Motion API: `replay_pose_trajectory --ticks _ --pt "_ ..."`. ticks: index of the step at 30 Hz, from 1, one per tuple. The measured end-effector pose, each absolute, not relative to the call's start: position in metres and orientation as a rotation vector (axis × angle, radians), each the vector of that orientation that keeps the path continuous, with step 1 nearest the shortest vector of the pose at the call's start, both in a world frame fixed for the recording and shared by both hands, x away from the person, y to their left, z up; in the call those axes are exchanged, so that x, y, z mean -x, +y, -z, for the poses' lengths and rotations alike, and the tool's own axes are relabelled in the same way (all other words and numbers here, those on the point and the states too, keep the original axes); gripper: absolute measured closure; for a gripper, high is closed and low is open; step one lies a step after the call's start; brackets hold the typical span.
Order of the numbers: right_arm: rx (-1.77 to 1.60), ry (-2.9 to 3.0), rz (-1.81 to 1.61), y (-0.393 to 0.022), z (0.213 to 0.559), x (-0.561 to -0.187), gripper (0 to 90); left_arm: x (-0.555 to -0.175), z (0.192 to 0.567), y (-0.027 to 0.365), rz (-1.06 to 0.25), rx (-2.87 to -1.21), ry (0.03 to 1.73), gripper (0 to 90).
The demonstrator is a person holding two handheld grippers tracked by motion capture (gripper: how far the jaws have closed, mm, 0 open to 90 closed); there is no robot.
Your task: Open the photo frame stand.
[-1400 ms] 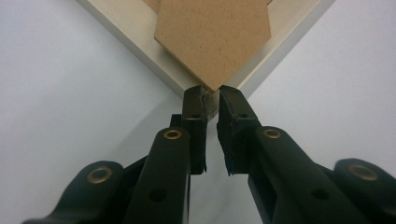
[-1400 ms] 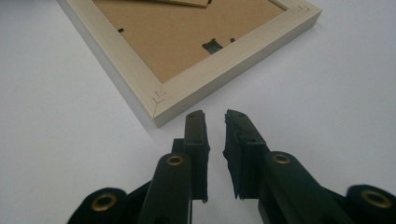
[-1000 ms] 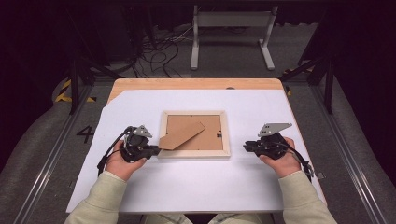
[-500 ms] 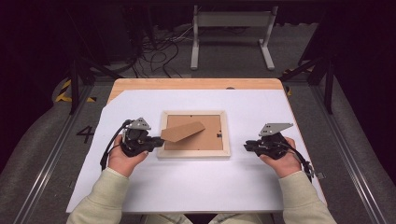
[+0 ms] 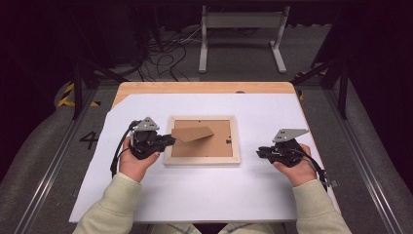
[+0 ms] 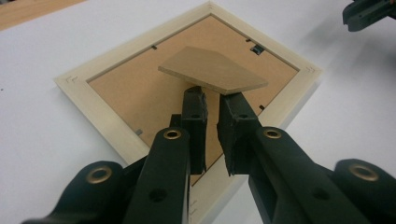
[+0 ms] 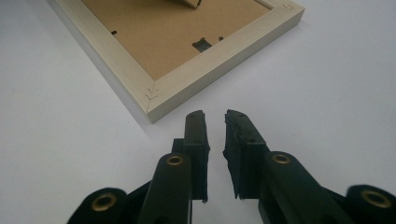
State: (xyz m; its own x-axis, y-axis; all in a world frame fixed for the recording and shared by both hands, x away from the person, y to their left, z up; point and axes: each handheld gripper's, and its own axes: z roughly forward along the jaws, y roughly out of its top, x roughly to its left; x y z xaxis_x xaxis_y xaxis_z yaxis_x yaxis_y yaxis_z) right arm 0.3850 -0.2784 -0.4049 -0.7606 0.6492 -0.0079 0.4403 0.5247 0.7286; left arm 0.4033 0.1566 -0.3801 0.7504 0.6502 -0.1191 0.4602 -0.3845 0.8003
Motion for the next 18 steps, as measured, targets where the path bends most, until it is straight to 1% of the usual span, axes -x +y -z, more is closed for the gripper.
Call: replay_pose_trajectory --ticks 10,18 --pt "-0.919 2.483 -1.072 -0.280 0.405 -0.384 78.7 -0.409 0.378 0.152 -0.269 -1.963 0.847 80.2" --pt "-0.923 2.480 -1.072 -0.282 0.405 -0.384 78.6 -0.416 0.374 0.139 -0.279 -1.953 0.825 80.2"
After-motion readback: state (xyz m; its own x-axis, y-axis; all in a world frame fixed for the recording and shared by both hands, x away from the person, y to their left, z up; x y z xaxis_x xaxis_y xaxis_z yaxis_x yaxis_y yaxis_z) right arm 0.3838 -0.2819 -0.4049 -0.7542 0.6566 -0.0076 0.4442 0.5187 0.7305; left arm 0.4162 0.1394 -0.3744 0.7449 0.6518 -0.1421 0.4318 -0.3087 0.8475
